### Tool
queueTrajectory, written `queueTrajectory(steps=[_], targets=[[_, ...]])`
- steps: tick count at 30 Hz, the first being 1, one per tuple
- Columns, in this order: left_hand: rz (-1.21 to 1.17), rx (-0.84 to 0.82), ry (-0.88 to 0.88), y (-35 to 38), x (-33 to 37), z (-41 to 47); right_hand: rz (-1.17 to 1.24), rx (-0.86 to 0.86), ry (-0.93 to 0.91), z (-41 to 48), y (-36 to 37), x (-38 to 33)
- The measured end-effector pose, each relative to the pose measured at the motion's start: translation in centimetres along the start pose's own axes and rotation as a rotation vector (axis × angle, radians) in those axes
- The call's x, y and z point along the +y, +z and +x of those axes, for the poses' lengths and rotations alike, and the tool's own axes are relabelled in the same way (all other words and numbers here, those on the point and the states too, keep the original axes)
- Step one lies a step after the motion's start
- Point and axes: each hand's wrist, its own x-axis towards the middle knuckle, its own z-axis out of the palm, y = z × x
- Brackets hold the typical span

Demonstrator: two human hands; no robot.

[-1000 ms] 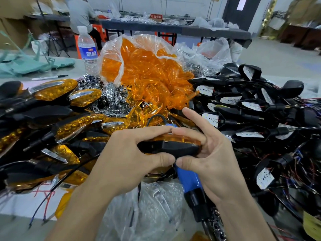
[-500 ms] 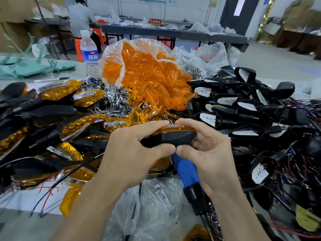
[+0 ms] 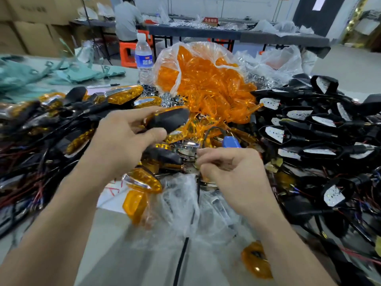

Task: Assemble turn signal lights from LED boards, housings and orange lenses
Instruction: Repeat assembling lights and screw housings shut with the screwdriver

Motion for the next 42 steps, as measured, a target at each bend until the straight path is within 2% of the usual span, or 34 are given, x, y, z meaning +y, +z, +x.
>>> queueTrajectory(steps=[3, 6, 8, 12, 17, 22, 24, 26, 29, 32, 35, 39, 42], targets=[[-0.041, 0.063, -0.087, -1.4, -1.3, -0.8, -0.408, -0.179, -0.037, -0.9, 2.1, -0.8], [-0.197, 0.083, -0.234, -0.9, -1.8, -1.6, -0.838, -0.226, -0.111, -0.8, 1.7, -0.9], [-0.26, 0.067, -0.291, -0.3, -1.8, -2.2, -1.039, -0.257, -0.089, -0.8, 0.8, -1.0], [-0.452, -0.051, -0.382, 1.6, -1.3, -2.6, -0.96, -0.37, 0.0, -1.8, 1.2, -0.5], [-0.621, -0.136, -0.437, 3.1, -1.7, -2.6, -0.62, -0.386, 0.012, -2.4, 3.1, 0.3], [-0.781, -0.105, -0.414, 2.8, -2.7, -2.6, -0.666, -0.604, 0.017, -0.9, 3.5, 0.0], [-0.8, -0.106, -0.403, 2.7, -2.9, -2.6, -0.554, -0.489, 0.019, -0.2, 3.8, -0.1], [-0.781, -0.101, -0.411, 2.9, -3.0, -2.6, -0.609, -0.319, -0.023, 0.1, 4.1, 0.5], [-0.726, -0.087, -0.427, 3.3, -3.1, -2.4, -0.813, -0.383, -0.125, 0.1, 5.2, 1.8], [-0.642, -0.045, -0.446, 3.8, -3.1, -2.2, -0.875, -0.38, -0.176, 0.2, 5.9, 2.1], [-0.617, -0.031, -0.457, 4.1, -2.9, -2.2, -0.941, -0.455, -0.209, 0.8, 5.4, 1.9], [-0.598, -0.032, -0.46, 4.2, -2.8, -2.2, -0.862, -0.462, -0.168, 1.3, 4.8, 2.5], [-0.594, -0.031, -0.464, 4.5, -2.7, -2.2, -0.754, -0.372, -0.113, 0.8, 4.5, 2.6]])
